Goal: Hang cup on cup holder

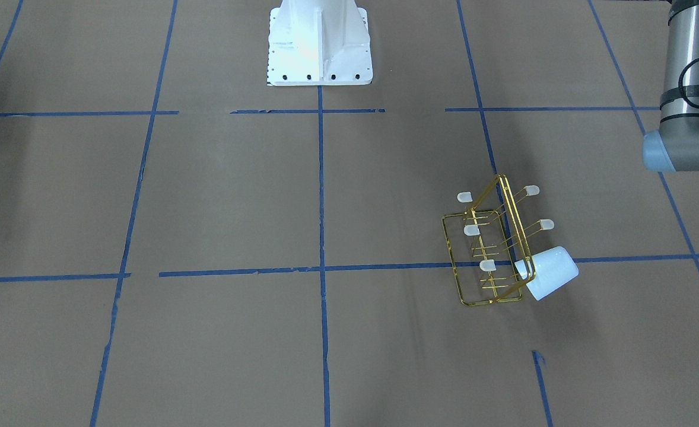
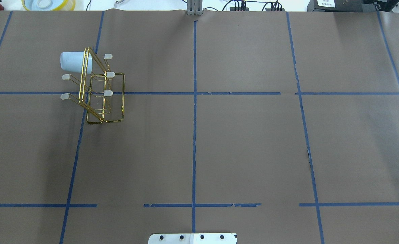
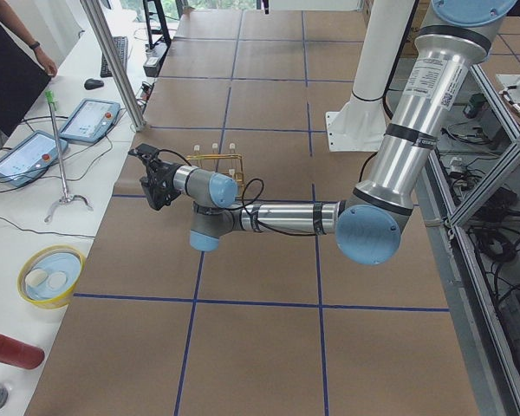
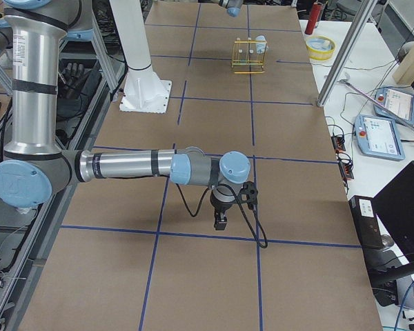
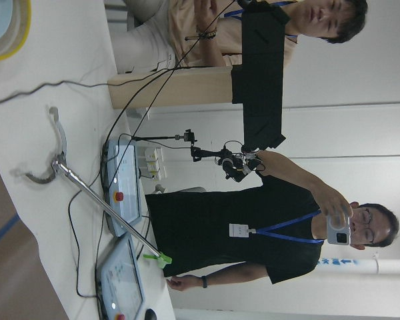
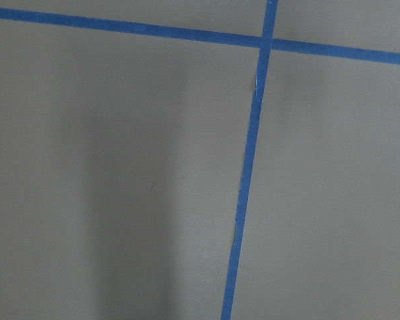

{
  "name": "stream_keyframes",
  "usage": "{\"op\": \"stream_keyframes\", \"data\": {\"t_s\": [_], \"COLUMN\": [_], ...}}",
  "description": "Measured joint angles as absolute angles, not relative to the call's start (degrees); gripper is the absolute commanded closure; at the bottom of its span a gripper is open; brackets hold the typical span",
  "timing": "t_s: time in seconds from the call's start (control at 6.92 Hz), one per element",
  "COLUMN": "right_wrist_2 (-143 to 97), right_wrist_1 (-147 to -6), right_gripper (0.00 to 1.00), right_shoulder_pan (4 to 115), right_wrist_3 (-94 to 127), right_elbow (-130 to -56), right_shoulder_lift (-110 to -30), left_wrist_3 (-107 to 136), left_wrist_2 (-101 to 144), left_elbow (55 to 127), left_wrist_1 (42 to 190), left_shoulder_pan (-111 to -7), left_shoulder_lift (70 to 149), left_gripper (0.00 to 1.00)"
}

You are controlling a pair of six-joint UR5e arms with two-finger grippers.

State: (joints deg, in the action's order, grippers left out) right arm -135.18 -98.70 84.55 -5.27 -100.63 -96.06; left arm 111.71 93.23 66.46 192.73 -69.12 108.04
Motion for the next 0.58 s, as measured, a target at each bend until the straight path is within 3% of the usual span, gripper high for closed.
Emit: {"op": "stream_keyframes", "data": {"t_s": [0.58], "right_wrist_2": [-135.18], "right_wrist_1": [-98.70], "right_gripper": [0.00], "right_shoulder_pan": [84.55], "right_wrist_3": [-5.27], "right_elbow": [-100.63], "right_shoulder_lift": [-96.06], "left_wrist_3": [75.58], "left_wrist_2": [95.24], "left_elbow": [68.60], "left_wrist_1": [174.71], "left_shoulder_pan": [-72.95], "left_shoulder_lift": [106.15], "left_gripper": [0.00]}}
